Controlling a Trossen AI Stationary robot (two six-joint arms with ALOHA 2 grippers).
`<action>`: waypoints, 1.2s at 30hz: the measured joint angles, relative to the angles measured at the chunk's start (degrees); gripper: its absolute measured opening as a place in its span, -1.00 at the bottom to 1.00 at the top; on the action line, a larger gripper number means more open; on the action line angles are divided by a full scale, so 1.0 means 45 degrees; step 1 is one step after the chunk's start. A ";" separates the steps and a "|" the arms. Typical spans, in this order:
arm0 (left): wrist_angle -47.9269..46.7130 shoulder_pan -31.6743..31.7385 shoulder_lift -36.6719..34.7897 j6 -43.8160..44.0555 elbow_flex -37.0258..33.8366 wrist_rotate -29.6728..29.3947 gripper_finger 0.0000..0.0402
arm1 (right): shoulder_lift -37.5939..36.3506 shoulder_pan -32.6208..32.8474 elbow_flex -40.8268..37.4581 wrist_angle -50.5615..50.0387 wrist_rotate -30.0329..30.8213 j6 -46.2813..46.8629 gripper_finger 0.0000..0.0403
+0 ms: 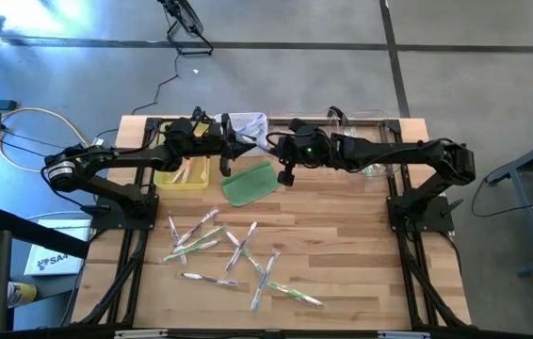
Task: Pick & Place Toothbrushes
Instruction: Put the blue toothbrush into the white bin
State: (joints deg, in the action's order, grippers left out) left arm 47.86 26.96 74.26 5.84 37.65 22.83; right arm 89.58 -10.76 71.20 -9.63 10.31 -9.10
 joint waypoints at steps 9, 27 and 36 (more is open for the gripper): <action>-0.0015 0.0000 0.0000 -0.0293 0.0000 -0.0077 -0.77 | 0.0000 -0.0010 0.0000 -0.0092 -0.0431 0.0039 -0.99; -0.0008 0.0500 0.0000 -0.0687 0.0000 0.0220 -0.77 | -0.0165 0.0078 0.0000 -0.1349 0.0012 0.0296 -0.13; -0.0865 0.2448 -0.0010 -0.0560 0.0000 0.0805 -0.77 | -0.1589 0.0063 0.0000 -0.3472 0.1287 0.0523 0.06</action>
State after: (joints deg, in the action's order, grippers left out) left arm 43.96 37.97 74.22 3.32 37.65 26.46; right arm 82.43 -10.48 71.20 -25.25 16.10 -6.75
